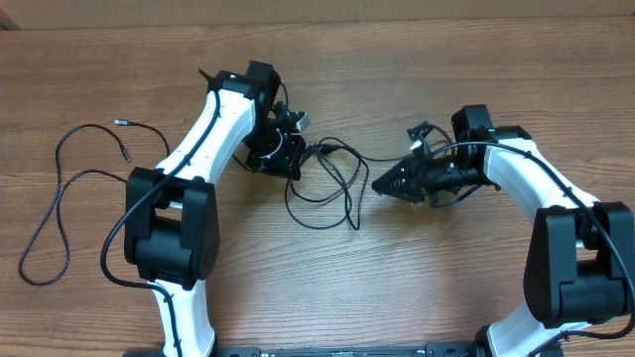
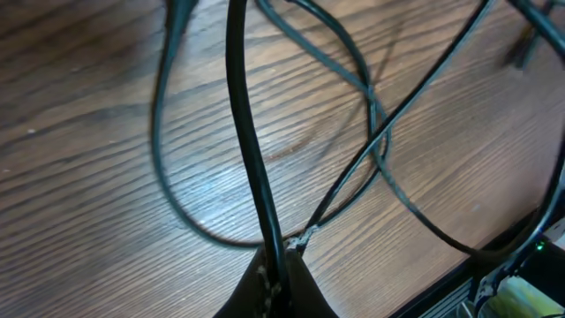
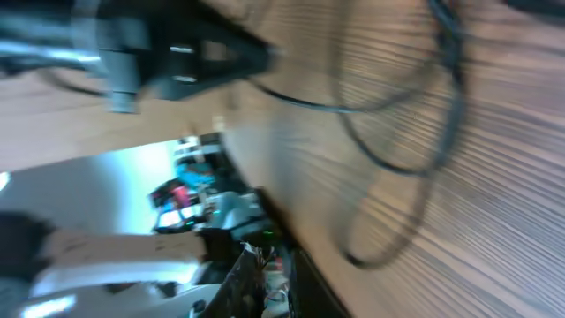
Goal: Untangle cables
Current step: 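Bring both grippers together over the center cables and regrasp strands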
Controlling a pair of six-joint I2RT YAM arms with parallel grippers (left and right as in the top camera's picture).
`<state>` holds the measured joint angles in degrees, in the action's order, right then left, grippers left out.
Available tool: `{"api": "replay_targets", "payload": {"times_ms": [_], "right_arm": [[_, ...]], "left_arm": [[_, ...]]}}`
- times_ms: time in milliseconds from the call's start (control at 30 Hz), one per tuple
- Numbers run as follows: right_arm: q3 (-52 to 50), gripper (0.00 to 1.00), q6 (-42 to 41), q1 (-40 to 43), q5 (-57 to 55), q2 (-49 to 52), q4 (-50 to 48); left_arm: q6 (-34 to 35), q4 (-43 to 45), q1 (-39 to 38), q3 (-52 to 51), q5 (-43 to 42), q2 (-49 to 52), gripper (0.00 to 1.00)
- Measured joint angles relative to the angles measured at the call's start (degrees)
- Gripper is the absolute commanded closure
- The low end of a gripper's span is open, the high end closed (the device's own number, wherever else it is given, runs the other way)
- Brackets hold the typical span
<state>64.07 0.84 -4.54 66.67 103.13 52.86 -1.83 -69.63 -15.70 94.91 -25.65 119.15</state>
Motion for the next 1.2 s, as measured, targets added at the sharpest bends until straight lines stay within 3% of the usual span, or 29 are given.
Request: {"api": "replay_targets", "payload": {"times_ms": [167,333,500,567,667,733,800,1033,1133,1200], "right_arm": [[0.0,0.96,1.0,0.0,5.1,0.0,-1.2],[0.0,0.96,-2.2,0.0,5.0,0.0,-6.8],[0.0,0.79,-9.6,-0.4,1.1,0.0,-11.8],[0.0,0.69,-13.2,-1.5,-2.0,0.0,-12.7],[0.1,0.64,-15.6,-3.8,-7.0,0.0,-13.1],[0.1,0.64,-16.9,-5.6,-10.6,0.0,-13.2],[0.1,0.71,-18.4,-7.6,-14.2,0.0,-13.2],[0.1,0.70,-33.9,-14.4,-29.5,0.0,-13.3],[0.1,0.55,-39.1,-17.0,-35.3,0.0,-13.3],[0.1,0.54,-43.4,-18.6,-40.4,0.0,-13.7]], "left_arm": [[0.0,0.3,-1.2,-1.6,0.1,0.0,0.96],[0.0,0.7,-1.5,-5.3,0.2,0.0,0.96],[0.2,3.0,-1.6,-9.5,0.2,0.0,0.96],[0.2,4.0,-1.8,-10.8,0.2,0.0,0.96],[0.2,5.6,-2.4,-12.5,0.2,0.0,0.96],[0.3,6.4,-2.8,-13.2,0.2,0.0,0.96],[0.4,6.7,-3.1,-13.6,0.2,0.0,0.96],[1.9,8.2,-3.1,-13.9,0.2,0.0,0.96],[2.4,8.5,-3.1,-13.9,0.2,0.0,0.96],[2.8,8.5,-3.1,-13.9,0.2,0.0,0.96]]}}
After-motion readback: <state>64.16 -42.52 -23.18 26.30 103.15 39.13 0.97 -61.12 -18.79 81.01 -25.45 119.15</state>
